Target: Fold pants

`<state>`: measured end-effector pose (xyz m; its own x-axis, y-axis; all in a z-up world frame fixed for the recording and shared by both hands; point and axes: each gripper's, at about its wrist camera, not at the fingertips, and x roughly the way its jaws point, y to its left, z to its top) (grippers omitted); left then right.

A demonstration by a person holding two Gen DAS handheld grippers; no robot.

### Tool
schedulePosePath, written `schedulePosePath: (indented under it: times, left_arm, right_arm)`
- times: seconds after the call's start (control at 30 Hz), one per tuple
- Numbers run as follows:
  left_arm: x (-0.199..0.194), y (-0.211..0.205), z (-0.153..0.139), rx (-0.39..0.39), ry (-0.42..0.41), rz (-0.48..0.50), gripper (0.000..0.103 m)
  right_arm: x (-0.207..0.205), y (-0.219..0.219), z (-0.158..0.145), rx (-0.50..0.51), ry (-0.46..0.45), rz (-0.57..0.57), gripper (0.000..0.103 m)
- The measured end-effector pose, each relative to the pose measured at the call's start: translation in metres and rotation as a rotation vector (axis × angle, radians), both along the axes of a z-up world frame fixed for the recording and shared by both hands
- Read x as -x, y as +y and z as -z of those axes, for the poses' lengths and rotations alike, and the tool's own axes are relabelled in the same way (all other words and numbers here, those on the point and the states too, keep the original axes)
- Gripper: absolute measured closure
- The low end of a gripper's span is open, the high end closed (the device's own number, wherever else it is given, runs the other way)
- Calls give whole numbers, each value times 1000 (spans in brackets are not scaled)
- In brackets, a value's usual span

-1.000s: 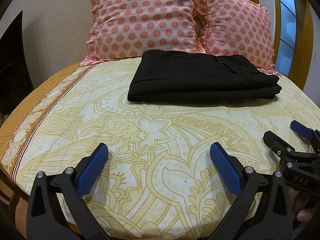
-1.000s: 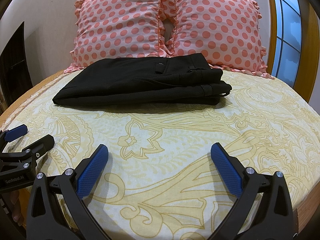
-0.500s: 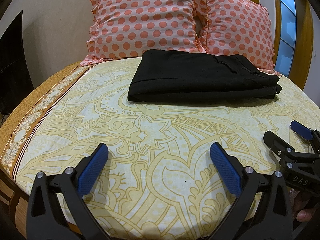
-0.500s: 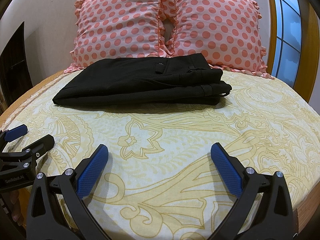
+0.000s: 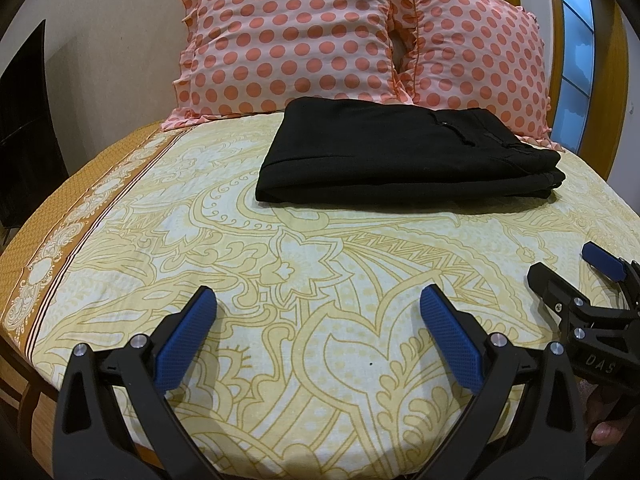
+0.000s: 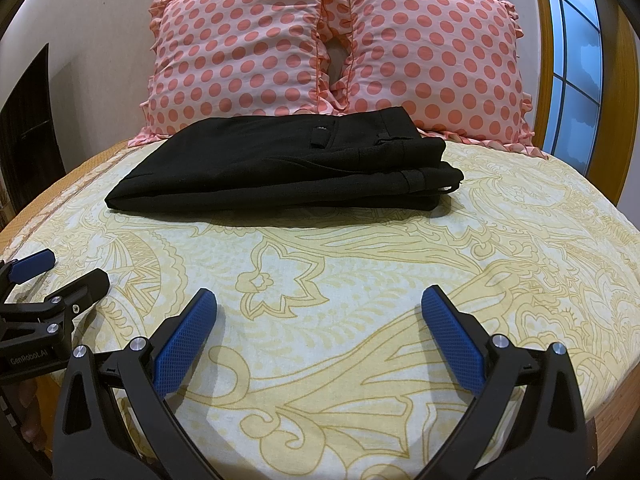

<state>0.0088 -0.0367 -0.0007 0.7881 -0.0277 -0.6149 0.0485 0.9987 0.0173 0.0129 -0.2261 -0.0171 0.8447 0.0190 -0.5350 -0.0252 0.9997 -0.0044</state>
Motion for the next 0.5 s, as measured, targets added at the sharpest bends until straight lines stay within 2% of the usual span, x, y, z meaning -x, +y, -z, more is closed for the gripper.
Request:
schedulePosePath:
  times: [0.5]
  left_arm:
    - [0,2,0,-1,0,4,2]
  right_arm:
    - [0,0,0,0,-1,1,1]
